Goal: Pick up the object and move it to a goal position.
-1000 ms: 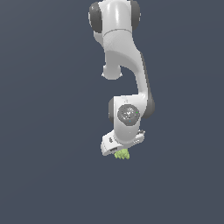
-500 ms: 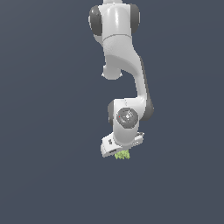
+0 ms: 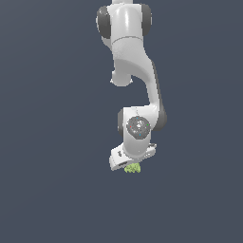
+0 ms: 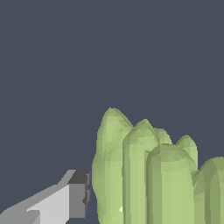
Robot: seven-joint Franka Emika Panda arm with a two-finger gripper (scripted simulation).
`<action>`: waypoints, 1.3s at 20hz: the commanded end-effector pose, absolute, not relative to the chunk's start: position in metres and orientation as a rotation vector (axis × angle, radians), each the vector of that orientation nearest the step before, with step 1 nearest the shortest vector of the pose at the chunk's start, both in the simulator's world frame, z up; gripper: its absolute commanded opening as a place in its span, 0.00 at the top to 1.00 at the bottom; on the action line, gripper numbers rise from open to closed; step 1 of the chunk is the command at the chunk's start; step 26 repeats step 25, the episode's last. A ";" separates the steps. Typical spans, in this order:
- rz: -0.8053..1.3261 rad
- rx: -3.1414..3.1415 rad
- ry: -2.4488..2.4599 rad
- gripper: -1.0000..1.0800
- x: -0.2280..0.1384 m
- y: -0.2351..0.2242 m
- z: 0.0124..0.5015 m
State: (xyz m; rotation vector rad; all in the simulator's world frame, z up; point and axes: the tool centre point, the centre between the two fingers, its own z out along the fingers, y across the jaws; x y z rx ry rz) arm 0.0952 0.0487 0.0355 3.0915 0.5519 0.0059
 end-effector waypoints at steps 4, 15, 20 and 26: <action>0.002 3.091 0.549 1.00 0.092 0.041 0.041; 0.001 3.092 0.553 1.00 0.071 0.003 0.093; 0.000 3.092 0.553 1.00 0.064 -0.012 0.111; 0.000 3.092 0.553 1.00 0.062 -0.017 0.118</action>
